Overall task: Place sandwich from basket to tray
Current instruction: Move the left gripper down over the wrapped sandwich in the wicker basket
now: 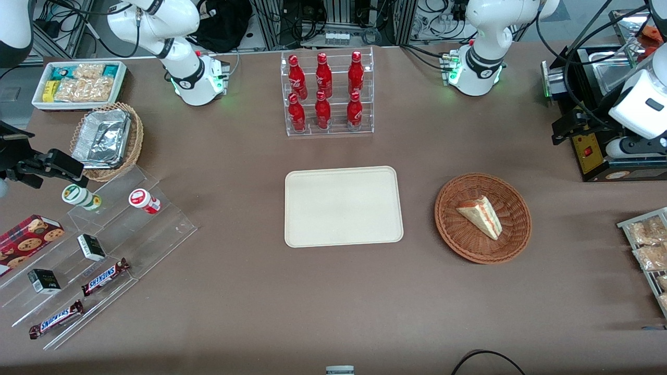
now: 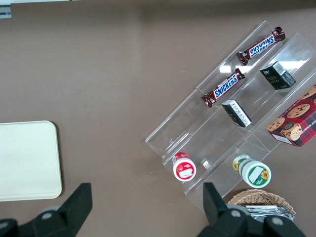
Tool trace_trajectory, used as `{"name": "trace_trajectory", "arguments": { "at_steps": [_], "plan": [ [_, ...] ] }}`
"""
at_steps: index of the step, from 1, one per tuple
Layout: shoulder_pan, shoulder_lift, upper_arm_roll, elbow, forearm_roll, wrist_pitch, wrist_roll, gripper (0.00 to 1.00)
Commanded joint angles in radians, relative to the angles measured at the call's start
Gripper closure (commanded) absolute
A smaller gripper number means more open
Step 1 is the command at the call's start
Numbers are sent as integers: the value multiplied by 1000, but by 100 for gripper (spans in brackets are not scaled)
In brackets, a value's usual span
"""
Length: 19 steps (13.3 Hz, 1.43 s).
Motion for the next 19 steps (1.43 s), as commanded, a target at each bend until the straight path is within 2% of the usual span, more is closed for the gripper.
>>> {"name": "trace_trajectory", "arguments": {
  "at_steps": [1,7,12,15,19],
  "plan": [
    [-7,14,7,29,-15,-6,15,0],
    [-5,80,8,-11,-6,25,12,0],
    [-7,68,5,-282,-4,324,-74,0],
    [-10,68,1,-376,-4,430,-191,0],
    [-33,70,-39,-456,0,542,-553,0]
  ]
}}
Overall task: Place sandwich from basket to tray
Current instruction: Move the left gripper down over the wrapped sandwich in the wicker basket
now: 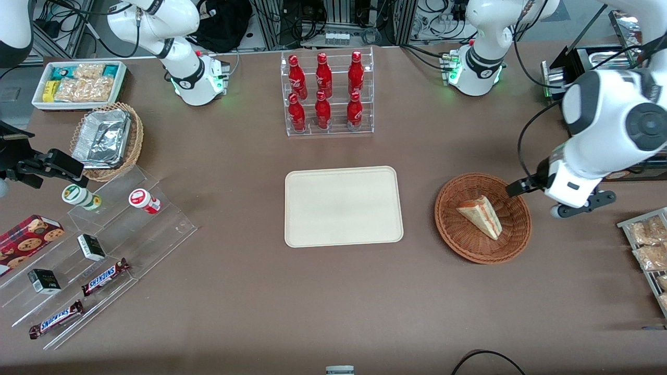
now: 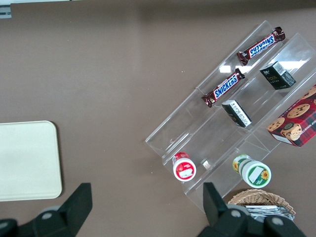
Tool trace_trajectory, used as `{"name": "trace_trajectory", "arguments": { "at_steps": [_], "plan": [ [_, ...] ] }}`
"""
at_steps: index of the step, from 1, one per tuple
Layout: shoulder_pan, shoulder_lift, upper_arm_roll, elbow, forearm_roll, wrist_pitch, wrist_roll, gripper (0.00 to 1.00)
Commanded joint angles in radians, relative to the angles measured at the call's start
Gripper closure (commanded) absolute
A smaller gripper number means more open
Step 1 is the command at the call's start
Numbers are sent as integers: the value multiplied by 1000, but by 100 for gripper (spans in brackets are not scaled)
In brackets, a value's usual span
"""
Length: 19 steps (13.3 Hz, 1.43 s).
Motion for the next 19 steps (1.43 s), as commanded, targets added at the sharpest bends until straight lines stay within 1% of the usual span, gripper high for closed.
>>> {"name": "trace_trajectory", "arguments": {
  "at_steps": [1,4,8,9,11,19],
  "plan": [
    [-12,-29,-21,-59,1,47,-210,0],
    [-13,-32,-24,-117,3,115,-363,0],
    [-13,-19,-27,-247,1,283,-428,0],
    [-15,-3,-32,-260,1,328,-441,0],
    [-15,27,-47,-259,1,372,-474,0],
    [-13,104,-50,-260,0,481,-482,0]
  ]
}}
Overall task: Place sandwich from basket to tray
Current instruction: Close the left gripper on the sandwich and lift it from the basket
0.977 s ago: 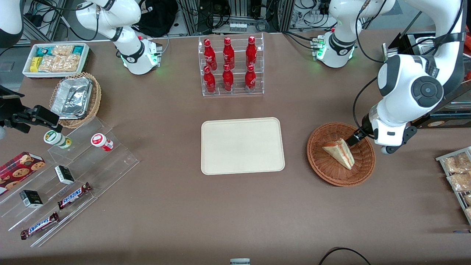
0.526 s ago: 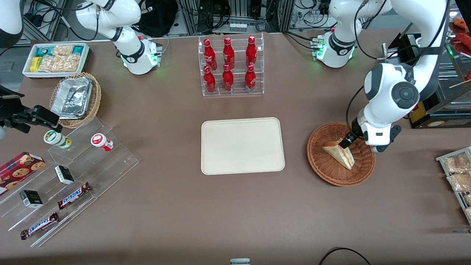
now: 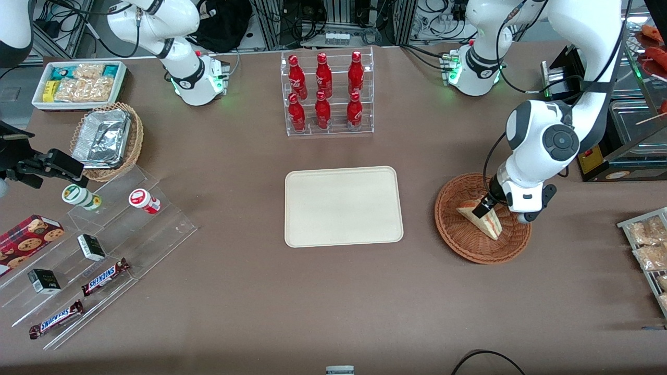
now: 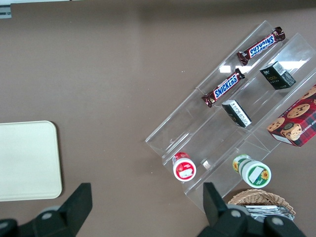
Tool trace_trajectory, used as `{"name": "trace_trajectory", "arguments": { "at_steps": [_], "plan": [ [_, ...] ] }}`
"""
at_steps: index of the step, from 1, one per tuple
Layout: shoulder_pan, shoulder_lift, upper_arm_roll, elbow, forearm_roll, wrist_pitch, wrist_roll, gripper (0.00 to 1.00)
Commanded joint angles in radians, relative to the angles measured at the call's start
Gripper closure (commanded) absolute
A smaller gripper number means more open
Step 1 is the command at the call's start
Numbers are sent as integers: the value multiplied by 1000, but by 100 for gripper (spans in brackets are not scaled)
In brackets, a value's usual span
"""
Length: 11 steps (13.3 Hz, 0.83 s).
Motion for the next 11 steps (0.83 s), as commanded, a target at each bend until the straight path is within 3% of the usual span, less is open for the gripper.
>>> {"name": "trace_trajectory", "arguments": {
  "at_steps": [1,7,8,9,10,11],
  "plan": [
    [0,28,-2,-2,-1,41,-23,0],
    [3,89,3,-2,-1,87,-21,0],
    [3,91,4,0,-2,88,-23,5],
    [4,91,4,0,-2,88,-24,37],
    [3,88,4,-3,-1,87,-21,87],
    [3,85,6,-3,-1,87,-20,92]
  ]
}}
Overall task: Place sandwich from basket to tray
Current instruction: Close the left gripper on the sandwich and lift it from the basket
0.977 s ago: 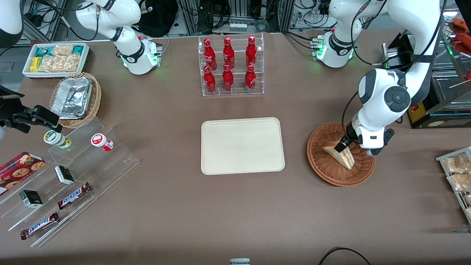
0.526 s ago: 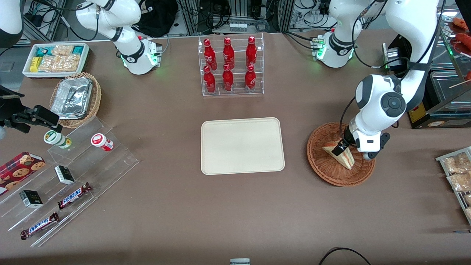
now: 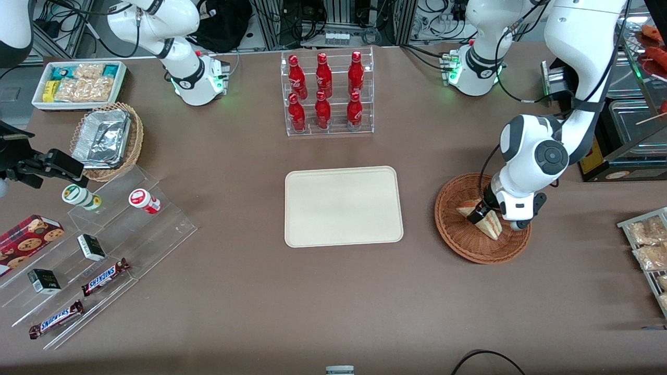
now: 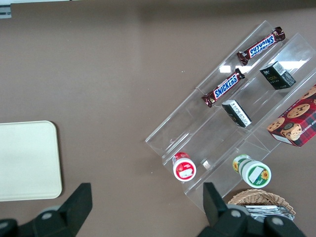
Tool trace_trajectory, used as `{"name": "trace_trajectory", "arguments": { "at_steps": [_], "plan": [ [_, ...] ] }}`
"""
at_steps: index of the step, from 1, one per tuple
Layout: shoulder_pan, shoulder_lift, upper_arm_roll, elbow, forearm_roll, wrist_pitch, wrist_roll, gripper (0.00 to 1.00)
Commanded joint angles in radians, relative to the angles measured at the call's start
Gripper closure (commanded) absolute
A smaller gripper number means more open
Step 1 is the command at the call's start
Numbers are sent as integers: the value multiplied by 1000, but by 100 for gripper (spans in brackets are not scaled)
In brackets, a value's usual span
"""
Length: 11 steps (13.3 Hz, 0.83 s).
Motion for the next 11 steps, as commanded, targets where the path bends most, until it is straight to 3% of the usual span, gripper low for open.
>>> {"name": "trace_trajectory", "arguments": {
  "at_steps": [1,6,8,11],
  "plan": [
    [-2,-10,2,-3,-1,8,-14,92],
    [10,-53,2,13,1,-55,-6,91],
    [32,-93,-7,80,4,-203,-3,91],
    [-17,-95,-16,273,4,-466,-3,90]
  ]
}}
